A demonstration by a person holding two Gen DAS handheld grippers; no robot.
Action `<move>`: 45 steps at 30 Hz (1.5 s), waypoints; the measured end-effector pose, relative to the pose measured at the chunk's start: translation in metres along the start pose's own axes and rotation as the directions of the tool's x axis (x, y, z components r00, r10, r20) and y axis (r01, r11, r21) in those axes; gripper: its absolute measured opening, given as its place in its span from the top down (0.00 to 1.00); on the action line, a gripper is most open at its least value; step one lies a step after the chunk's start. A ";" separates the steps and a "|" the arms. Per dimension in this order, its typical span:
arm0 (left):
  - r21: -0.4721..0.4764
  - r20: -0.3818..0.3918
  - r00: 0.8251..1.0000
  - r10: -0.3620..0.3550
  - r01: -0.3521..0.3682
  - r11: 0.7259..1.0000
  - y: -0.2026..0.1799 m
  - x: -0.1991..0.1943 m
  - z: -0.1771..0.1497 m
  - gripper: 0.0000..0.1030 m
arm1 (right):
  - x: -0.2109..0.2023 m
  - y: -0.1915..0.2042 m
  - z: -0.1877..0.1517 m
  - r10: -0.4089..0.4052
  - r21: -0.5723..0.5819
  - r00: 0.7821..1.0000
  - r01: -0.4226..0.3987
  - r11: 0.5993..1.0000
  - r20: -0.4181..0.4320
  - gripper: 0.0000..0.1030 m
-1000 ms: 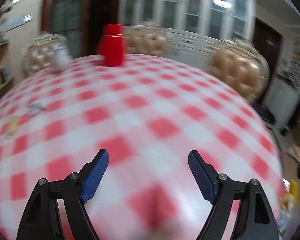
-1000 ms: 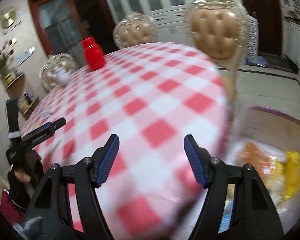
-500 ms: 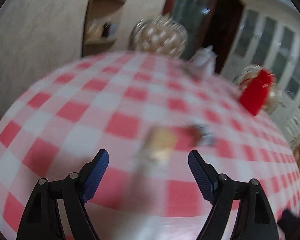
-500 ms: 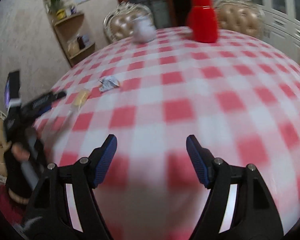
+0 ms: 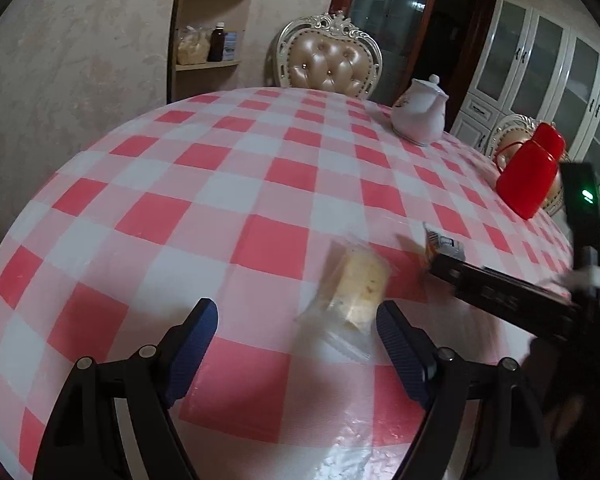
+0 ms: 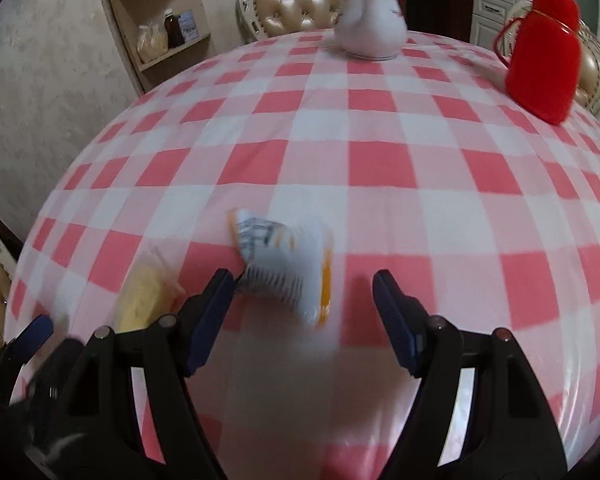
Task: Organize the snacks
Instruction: 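Grasp the cake packet with the left tool while the right grasps the silver-white packet, then carry both held packets over to the white box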
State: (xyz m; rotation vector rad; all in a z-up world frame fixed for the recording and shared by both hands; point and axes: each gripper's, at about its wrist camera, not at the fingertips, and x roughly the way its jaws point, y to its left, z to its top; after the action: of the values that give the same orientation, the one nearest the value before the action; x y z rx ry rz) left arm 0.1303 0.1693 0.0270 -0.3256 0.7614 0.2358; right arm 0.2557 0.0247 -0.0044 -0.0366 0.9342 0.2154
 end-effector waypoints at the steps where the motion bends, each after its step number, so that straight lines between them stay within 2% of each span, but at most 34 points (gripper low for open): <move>1: -0.003 -0.004 1.000 -0.006 0.006 1.000 0.000 0.000 -0.001 0.20 | 0.003 0.002 0.001 -0.009 -0.006 1.000 0.009 1.000 -0.006 0.28; 2: -0.004 -0.008 1.000 -0.006 0.006 1.000 0.000 0.001 -0.001 0.20 | 0.007 0.005 0.000 -0.014 -0.016 1.000 0.014 1.000 -0.021 0.27; 4: -0.011 -0.010 1.000 -0.007 0.007 1.000 0.002 0.002 -0.001 0.20 | 0.011 0.013 -0.003 -0.041 -0.066 0.999 0.041 0.997 -0.005 0.33; 5: -0.016 -0.010 1.000 -0.011 0.010 1.000 0.003 0.001 -0.001 0.20 | 0.012 0.018 -0.005 -0.063 -0.106 0.998 0.063 0.992 0.004 0.45; 8: -0.020 -0.015 1.000 -0.013 0.012 1.000 0.004 0.002 0.000 0.20 | 0.007 0.020 -0.007 -0.023 -0.115 1.000 0.025 0.993 0.019 0.49; 9: -0.021 -0.017 1.000 -0.013 0.013 1.000 0.004 0.003 0.000 0.20 | 0.002 0.019 -0.010 -0.012 -0.113 0.999 0.016 0.993 0.033 0.58; 10: -0.023 -0.019 1.000 -0.016 0.015 1.000 0.004 0.003 0.000 0.20 | -0.002 0.017 -0.012 -0.009 -0.107 0.999 0.014 0.994 0.051 0.59; 15: -0.033 -0.012 0.999 -0.037 0.037 0.999 0.008 0.003 0.002 0.20 | -0.045 -0.004 -0.041 0.037 0.006 0.996 -0.037 0.999 0.084 0.59; 19: -0.066 0.004 0.998 -0.056 0.056 0.996 0.022 0.003 0.007 0.20 | -0.090 -0.030 -0.081 0.098 0.098 0.990 -0.109 0.989 0.105 0.59; 21: -0.113 0.013 0.998 -0.064 0.065 0.991 0.035 0.002 0.010 0.20 | -0.114 -0.041 -0.106 0.131 0.140 0.985 -0.147 0.979 0.116 0.59; 24: -0.209 0.006 0.991 -0.131 0.129 0.969 0.051 0.003 0.011 0.20 | -0.141 -0.056 -0.136 0.154 0.181 0.977 -0.180 0.967 0.148 0.59; 26: -0.232 -0.008 0.987 -0.160 0.153 0.961 0.050 0.006 0.009 0.20 | -0.155 -0.073 -0.157 0.160 0.229 0.973 -0.197 0.953 0.169 0.59; 29: -0.157 -0.010 0.987 -0.162 0.159 0.975 0.024 0.007 0.008 0.20 | -0.167 -0.103 -0.179 0.168 0.338 0.968 -0.224 0.914 0.186 0.59; 32: 0.009 -0.019 0.997 -0.075 0.076 0.997 -0.020 0.020 0.011 0.20 | -0.169 -0.114 -0.175 0.155 0.372 0.970 -0.217 0.902 0.189 0.59; 34: 0.145 -0.043 0.999 0.029 -0.023 0.989 -0.048 0.038 0.013 0.20 | -0.170 -0.110 -0.174 0.154 0.359 0.969 -0.216 0.908 0.193 0.59; 36: 0.193 -0.091 0.995 0.044 -0.026 0.981 -0.058 0.054 0.014 0.21 | -0.169 -0.105 -0.173 0.174 0.348 0.967 -0.231 0.909 0.188 0.59; 38: 0.182 -0.122 0.992 0.019 0.004 0.983 -0.057 0.060 0.016 0.34 | -0.168 -0.102 -0.174 0.195 0.339 0.964 -0.247 0.908 0.179 0.58; 40: 0.234 -0.114 0.992 0.062 -0.034 0.972 -0.060 0.058 0.014 0.56 | -0.168 -0.100 -0.177 0.211 0.335 0.962 -0.258 0.906 0.171 0.58; 42: 0.268 -0.113 0.993 0.037 -0.005 0.963 -0.061 0.052 0.008 0.64 | -0.168 -0.098 -0.178 0.227 0.338 0.959 -0.273 0.901 0.168 0.58; 45: 0.295 -0.101 0.994 0.030 0.001 0.956 -0.064 0.040 -0.002 0.64 | -0.168 -0.095 -0.178 0.226 0.327 0.960 -0.270 0.906 0.166 0.58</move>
State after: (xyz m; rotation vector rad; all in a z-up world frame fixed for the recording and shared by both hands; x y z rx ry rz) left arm 0.1776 0.1128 0.0102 -0.0490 0.8902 0.1168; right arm 0.0368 -0.1190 0.0177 0.4217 0.8394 0.2831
